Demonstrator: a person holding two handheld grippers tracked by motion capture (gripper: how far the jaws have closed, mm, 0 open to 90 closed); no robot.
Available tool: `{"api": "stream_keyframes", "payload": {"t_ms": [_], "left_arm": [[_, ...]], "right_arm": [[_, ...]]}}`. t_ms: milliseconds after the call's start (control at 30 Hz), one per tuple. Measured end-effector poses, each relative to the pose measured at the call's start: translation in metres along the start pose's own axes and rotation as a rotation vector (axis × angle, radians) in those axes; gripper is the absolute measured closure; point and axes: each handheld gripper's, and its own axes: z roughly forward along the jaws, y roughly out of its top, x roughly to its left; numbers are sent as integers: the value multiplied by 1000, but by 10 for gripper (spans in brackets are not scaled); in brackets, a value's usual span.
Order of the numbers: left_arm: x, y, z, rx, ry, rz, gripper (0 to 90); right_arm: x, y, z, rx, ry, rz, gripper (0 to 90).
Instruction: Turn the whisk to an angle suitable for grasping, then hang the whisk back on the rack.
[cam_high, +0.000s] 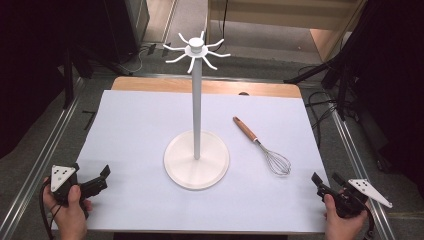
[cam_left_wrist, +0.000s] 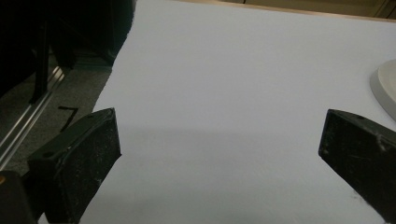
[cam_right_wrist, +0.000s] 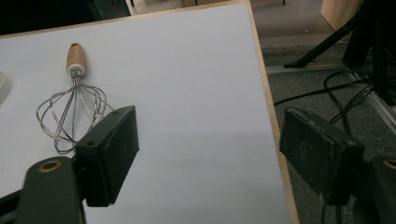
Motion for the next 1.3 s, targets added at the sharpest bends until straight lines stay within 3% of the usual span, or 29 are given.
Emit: {"api": "stream_keyframes", "payload": {"t_ms": [133, 233, 367, 400, 467, 633, 667, 733, 800, 833, 867, 1033, 1067, 1300], "left_arm": [[0, 0, 0, 4, -3, -2, 0], [1, 0, 0, 8, -7, -8, 0], [1, 0, 0, 10, -11, -6, 0], [0, 0, 1, 9, -11, -3, 0], [0, 0, 1, 8, -9, -1, 0], [-1, 0, 1, 9, -4, 9, 0], [-1, 0, 1, 10, -3, 11, 0], [-1, 0, 0, 9, -3, 14, 0], [-2, 0, 1, 8, -3, 15, 0], [-2, 0, 1, 8, -3, 15, 0], [-1, 0, 1, 10, -3, 14, 0], [-1, 0, 0, 10, -6, 15, 0], [-1, 0, 0, 10, -6, 16, 0], [-1, 0, 1, 10, -8, 16, 0]], "right_arm": [[1, 0, -2, -21, -8, -15, 322], [3, 2, -3, -22, -43, -7, 452], [6, 9, -5, -5, -72, -44, 454], [5, 14, -5, 21, -25, -23, 420], [4, 16, -5, 30, -11, -28, 423], [13, 26, -9, 111, 14, -62, 412], [19, 29, -9, 163, 10, -107, 381], [21, 29, -9, 177, 9, -118, 391], [29, 37, -5, 246, 15, -162, 407], [29, 37, -5, 246, 15, -162, 407], [33, 43, -1, 302, 40, -188, 407], [38, 54, 6, 354, 58, -207, 398], [42, 59, 11, 396, 66, -233, 380], [52, 78, 27, 478, 80, -291, 385]]}}
